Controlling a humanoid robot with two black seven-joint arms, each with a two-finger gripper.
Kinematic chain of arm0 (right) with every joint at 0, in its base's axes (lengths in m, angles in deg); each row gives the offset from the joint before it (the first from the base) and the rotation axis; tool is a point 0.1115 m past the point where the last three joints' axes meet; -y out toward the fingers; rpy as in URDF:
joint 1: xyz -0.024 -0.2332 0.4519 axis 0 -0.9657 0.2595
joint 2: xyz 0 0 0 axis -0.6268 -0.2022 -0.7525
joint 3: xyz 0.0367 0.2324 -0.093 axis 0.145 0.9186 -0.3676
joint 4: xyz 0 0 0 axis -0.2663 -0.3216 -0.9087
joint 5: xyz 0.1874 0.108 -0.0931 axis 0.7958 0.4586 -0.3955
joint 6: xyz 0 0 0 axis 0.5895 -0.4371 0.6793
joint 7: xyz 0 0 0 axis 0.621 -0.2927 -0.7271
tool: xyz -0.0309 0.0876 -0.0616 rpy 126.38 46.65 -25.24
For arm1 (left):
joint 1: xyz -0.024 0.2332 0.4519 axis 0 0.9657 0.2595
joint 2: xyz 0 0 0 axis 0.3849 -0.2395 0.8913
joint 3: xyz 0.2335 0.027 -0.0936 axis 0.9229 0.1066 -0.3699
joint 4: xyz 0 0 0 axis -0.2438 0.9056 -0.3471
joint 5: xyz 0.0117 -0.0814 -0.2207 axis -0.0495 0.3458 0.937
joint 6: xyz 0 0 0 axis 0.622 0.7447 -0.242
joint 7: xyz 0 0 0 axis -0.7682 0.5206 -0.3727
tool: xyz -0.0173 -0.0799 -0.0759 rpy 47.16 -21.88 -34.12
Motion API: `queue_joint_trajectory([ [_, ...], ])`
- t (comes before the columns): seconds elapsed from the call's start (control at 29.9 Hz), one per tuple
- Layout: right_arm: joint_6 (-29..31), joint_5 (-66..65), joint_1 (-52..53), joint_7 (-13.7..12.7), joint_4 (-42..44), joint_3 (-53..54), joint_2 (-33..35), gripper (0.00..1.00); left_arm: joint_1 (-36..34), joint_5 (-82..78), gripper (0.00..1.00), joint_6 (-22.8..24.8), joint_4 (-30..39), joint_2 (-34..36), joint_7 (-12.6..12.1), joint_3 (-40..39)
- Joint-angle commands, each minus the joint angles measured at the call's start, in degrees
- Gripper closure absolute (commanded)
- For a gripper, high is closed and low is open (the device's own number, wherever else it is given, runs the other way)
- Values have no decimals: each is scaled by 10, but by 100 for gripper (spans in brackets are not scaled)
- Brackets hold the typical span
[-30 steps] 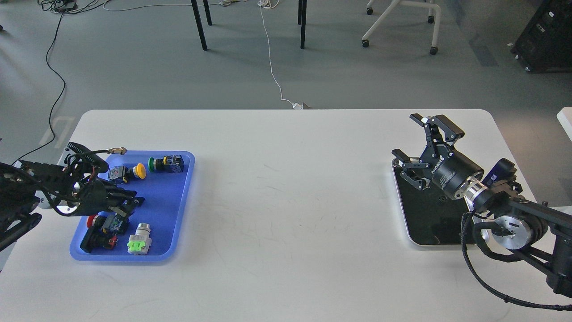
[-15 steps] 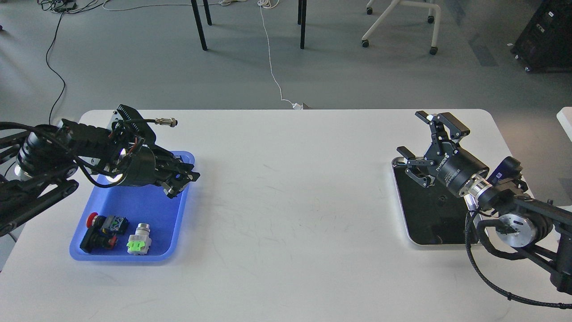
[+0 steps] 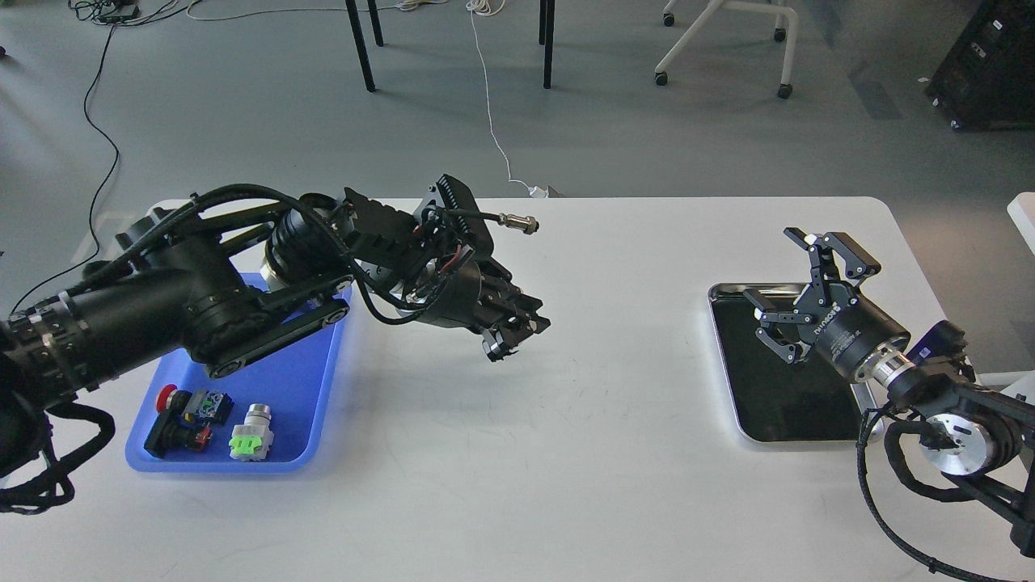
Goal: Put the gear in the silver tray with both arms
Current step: 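Lift the gear and swing the left arm toward table center, then hold the gear with the left gripper above the table center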
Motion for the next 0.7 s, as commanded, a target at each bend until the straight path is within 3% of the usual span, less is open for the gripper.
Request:
queue_joint_trajectory([
  [0.0, 1, 1, -2, 0, 0, 1, 3, 4, -12, 0, 87, 0, -41, -45, 0, 32],
  [0.3, 1, 1, -2, 0, 0, 6, 4, 3, -1, 0, 86, 0, -95, -111, 0, 48],
  [0.67, 2, -1, -2, 0, 0, 5, 4, 3, 21, 0, 85, 0, -125, -137, 0, 52],
])
